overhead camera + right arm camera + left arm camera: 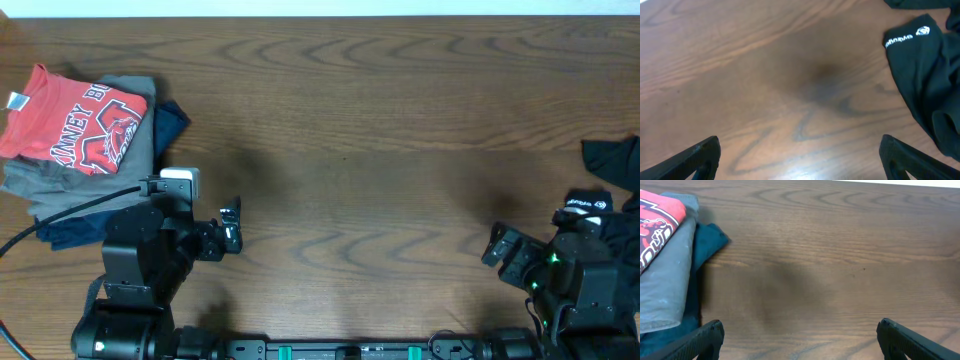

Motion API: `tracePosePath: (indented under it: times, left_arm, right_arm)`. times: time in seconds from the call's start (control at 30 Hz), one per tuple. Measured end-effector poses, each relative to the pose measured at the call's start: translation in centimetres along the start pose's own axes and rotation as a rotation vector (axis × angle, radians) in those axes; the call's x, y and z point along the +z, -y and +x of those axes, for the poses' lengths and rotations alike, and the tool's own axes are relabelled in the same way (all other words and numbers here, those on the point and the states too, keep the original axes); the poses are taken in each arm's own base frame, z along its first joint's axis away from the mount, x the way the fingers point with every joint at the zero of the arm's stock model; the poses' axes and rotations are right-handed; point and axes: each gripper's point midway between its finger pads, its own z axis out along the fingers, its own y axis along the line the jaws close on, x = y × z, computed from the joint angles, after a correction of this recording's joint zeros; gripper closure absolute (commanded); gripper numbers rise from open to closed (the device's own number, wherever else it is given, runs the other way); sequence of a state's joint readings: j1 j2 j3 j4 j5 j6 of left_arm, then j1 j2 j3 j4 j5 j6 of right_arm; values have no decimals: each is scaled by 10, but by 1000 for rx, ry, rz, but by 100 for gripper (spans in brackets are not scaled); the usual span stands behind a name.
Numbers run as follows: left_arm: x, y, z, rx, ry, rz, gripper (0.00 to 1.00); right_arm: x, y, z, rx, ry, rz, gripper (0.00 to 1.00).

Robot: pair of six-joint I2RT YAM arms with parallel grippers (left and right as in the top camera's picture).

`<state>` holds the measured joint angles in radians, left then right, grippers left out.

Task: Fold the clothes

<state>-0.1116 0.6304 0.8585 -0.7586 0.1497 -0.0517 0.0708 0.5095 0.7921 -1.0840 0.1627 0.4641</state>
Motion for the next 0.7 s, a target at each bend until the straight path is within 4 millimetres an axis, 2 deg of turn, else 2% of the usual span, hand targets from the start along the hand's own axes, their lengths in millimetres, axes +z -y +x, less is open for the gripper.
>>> tracePosePath:
  times: [0.7]
  left_arm:
    - [0, 0, 0, 0, 0, 0, 2]
  right_arm:
    - [-1, 5, 6, -4, -15, 18, 1]
